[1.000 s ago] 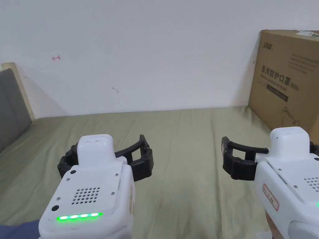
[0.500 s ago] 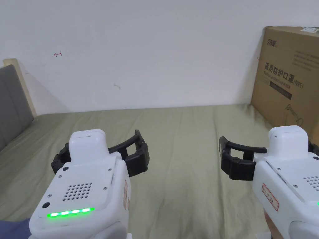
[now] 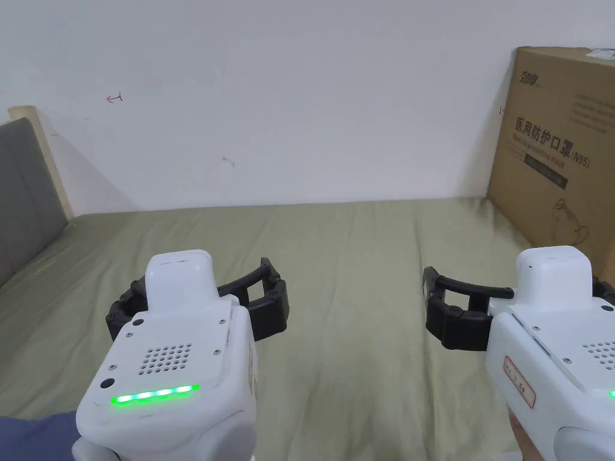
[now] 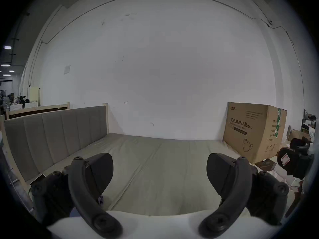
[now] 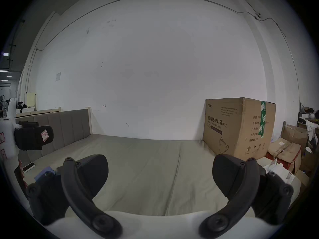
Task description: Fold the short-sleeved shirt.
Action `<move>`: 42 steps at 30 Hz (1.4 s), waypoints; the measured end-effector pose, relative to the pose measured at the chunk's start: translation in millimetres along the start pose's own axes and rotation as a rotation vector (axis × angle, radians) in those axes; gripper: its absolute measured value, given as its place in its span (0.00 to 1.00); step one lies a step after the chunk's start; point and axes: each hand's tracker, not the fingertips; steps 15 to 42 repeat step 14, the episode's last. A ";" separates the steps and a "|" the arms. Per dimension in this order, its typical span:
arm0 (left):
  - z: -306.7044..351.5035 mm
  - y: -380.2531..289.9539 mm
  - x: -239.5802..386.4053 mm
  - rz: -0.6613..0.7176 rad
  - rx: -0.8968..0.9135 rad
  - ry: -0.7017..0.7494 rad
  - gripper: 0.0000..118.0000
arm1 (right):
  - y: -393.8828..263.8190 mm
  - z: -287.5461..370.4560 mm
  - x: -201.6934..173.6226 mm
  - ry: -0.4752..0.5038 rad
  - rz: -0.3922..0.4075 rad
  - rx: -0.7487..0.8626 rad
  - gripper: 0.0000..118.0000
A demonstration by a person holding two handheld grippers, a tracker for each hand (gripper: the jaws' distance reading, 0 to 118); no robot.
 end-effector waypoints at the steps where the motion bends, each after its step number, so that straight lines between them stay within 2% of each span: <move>1: 0.2 -0.5 0.1 0.000 -0.003 -0.002 0.94 | -0.2 -0.2 -0.2 0.001 0.000 -0.002 1.00; 14: 3.7 -2.9 1.1 0.031 -0.019 -0.048 0.94 | -3.5 0.1 -0.9 0.005 -0.008 -0.019 1.00; 42: 3.7 -2.9 1.1 0.031 -0.019 -0.048 0.94 | -3.5 0.1 -0.9 0.005 -0.008 -0.019 1.00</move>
